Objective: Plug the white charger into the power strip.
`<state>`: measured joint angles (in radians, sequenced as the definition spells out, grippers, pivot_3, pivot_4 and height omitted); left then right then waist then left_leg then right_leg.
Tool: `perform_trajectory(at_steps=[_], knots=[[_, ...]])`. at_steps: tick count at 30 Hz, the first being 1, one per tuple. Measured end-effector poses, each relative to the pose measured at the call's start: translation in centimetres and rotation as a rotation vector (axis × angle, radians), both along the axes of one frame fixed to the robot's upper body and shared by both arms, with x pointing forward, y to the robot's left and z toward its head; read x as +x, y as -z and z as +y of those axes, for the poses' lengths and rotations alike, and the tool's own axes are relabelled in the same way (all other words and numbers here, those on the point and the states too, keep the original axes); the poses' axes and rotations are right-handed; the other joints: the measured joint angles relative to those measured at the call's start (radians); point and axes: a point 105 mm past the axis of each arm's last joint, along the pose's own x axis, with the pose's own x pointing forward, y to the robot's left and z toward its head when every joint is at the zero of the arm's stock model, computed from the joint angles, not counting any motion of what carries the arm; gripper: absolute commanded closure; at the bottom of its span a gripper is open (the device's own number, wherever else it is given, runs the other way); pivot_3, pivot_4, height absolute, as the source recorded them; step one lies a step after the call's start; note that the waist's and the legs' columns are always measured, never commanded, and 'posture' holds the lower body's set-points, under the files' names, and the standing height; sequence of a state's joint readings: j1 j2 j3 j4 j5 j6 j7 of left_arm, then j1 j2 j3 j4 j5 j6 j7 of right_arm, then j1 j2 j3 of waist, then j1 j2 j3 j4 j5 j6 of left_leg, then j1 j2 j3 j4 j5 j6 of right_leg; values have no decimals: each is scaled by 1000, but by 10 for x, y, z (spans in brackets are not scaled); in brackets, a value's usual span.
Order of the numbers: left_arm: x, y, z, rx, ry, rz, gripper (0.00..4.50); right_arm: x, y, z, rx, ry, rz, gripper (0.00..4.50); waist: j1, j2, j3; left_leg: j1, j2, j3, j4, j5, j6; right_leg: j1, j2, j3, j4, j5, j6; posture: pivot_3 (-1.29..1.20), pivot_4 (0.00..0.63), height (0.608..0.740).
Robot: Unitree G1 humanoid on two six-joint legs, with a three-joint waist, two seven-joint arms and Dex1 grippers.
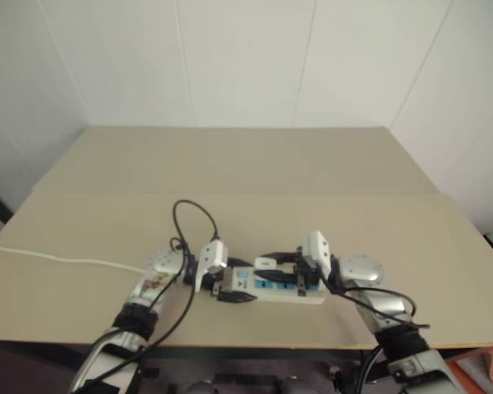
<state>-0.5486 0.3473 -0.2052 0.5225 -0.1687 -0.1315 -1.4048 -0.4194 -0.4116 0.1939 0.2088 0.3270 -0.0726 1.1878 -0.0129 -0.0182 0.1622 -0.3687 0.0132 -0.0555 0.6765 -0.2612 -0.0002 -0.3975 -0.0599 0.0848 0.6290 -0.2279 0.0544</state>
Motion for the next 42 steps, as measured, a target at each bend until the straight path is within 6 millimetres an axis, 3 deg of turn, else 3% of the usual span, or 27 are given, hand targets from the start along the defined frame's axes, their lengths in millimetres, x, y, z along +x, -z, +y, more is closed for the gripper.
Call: perform_trajectory(at_steps=[36, 42], knots=[[-2, 1, 6, 5, -21, 0, 1199, 5, 5, 7, -10, -37, 55, 3342, -18, -1, -1, 7, 1, -1, -3, 0, 0, 7, 0, -1, -2, -1, 0, 0, 150, 740], [-3, 1, 9, 5, -28, 2, 1199, 6, 13, -1, -45, -11, 98, 1367, -24, -2, -1, 7, 1, -1, -4, 0, 0, 6, 1, -1, -2, -1, 0, 0, 150, 740]])
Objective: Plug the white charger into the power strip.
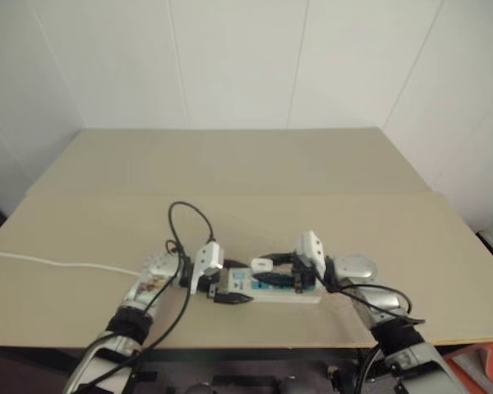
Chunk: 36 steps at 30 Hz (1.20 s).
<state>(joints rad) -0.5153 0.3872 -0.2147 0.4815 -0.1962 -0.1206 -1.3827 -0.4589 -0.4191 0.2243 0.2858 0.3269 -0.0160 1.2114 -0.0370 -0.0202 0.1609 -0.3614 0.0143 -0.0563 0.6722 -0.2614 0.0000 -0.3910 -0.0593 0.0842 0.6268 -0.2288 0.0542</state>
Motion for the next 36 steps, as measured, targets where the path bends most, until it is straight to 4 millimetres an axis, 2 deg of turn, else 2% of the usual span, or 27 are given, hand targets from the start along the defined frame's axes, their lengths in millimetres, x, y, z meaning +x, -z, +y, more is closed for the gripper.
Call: perform_trajectory(at_steps=[4, 10, 12, 14, 20, 27, 31, 36], knots=[[0, 1, 0, 1, -5, 8, 1199, -1, 0, -1, -11, -10, 15, 29, -1, 0, 0, 2, 0, 0, -2, 0, 0, 1, 0, 0, 0, -1, 1, 0, 150, 740], [0, 1, 0, 1, -5, 8, 1199, -3, -2, -3, -33, -48, 25, 29, -1, 0, 0, 1, 0, 0, -2, 0, 0, 1, 0, 0, -1, -1, 1, 0, 150, 740], [0, 1, 0, 1, -8, 10, 465, -3, -2, -5, -42, -54, 29, 0, -1, 0, 0, 1, 0, 0, -2, 0, 0, 1, 0, 0, -1, -1, 1, 0, 150, 740], [0, 1, 1, 5, -11, 19, 23, -3, -3, -5, -44, -55, 34, 0, -1, 0, 0, 1, 0, 0, -3, 0, 0, 1, 0, 0, -1, -1, 1, 0, 150, 740], [-1, -4, 7, 21, -9, 33, 23, -1, -4, -8, -47, -46, 35, 0, -3, -1, 1, 0, 0, 0, -3, 0, 0, -1, 0, 0, -1, -1, 1, 0, 150, 740], [-10, -43, 14, -38, 43, -48, 23, 6, -10, -14, -28, 12, 30, 0, -4, -2, 2, -7, 0, 0, -3, 0, 0, -9, 0, 0, 1, 0, 0, 0, 150, 740], [-14, -61, 23, -50, 54, -85, 23, 6, -18, -35, -81, 41, 11, 0, -3, -1, 6, -13, 0, 0, -3, 0, -1, -16, -1, 0, 2, 0, -1, 0, 150, 740], [-18, -65, 36, -29, 36, -82, 23, -3, -45, -67, -125, 56, -48, 0, -4, -1, 12, -17, 0, 0, -3, 0, -1, -20, -1, 0, 2, 1, -1, 0, 150, 740]])
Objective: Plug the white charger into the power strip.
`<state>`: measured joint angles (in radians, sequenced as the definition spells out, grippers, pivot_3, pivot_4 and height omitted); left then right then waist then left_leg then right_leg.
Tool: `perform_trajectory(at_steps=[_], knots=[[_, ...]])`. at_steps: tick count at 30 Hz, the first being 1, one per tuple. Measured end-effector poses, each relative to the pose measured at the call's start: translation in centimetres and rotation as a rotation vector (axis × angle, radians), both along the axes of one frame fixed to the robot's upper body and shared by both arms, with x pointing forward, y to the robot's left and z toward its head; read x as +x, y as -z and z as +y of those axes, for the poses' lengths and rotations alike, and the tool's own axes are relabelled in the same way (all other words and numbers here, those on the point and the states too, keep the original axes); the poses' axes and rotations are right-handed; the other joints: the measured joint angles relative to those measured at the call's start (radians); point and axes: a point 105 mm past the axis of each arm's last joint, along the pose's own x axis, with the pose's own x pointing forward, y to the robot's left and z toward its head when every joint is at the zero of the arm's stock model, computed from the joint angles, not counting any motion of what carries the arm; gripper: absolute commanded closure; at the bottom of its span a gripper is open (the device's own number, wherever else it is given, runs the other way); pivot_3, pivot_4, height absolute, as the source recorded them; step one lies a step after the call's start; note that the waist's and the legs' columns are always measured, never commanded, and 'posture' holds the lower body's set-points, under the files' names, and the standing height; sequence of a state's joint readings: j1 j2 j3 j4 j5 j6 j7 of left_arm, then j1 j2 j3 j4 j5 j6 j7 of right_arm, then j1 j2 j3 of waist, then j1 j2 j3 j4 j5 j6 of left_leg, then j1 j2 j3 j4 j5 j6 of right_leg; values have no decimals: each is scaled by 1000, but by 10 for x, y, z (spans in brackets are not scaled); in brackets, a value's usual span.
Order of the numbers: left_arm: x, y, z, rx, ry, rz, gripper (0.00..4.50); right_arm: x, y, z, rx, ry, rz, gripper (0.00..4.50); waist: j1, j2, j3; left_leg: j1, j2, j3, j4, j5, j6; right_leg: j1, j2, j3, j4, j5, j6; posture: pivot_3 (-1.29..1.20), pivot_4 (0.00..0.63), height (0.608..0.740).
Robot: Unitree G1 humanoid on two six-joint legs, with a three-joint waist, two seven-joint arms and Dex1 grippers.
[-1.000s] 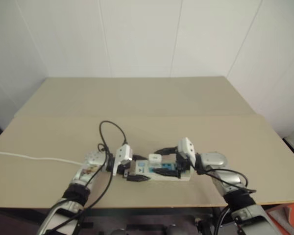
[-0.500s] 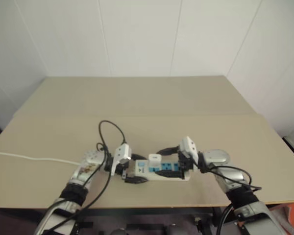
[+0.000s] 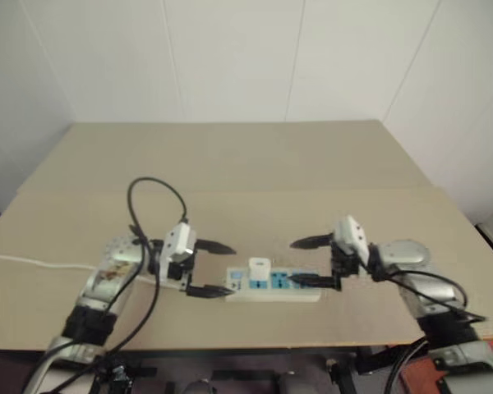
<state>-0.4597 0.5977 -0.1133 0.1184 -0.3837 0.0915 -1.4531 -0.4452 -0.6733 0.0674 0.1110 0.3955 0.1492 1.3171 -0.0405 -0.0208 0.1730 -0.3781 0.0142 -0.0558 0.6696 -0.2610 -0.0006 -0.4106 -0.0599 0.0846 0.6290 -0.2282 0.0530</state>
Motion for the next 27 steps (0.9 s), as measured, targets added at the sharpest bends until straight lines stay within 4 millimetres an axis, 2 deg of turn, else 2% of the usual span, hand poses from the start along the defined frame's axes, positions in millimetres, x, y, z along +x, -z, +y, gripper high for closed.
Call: perform_trajectory(at_steps=[5, 13, 17, 22, 27], knots=[[0, -15, 25, 25, -62, -46, 23, -10, -28, -35, -24, 63, -47, 0, -3, 0, 5, 0, 0, 1, 0, 0, 0, 0, 0, 0, 0, 0, 0, 0, 150, 740], [-12, -21, 66, 21, -243, -48, 23, -31, -41, -97, -187, 259, 2, 0, -1, 1, 6, -9, 1, 2, 1, 0, 0, -11, 0, 1, 2, 0, 0, 0, 150, 740], [-21, -20, 62, -9, -267, -32, 23, -41, -44, -103, -170, 309, 8, 0, 0, 0, 6, -8, 1, 2, 1, 0, 0, -9, 0, 1, 2, 1, -1, 0, 150, 740], [-19, -26, 53, -48, -279, -46, 23, -45, -37, -103, -203, 358, 18, 0, 1, 0, 6, -8, 0, 3, 2, 1, -1, -9, 0, 2, 1, 1, 0, 0, 150, 740], [-17, -29, 48, -45, -256, -45, 23, -46, -40, -107, -209, 398, -6, 0, 2, 0, 6, -9, 1, 3, 2, 1, -1, -10, 1, 2, 1, 1, 0, 0, 150, 740]])
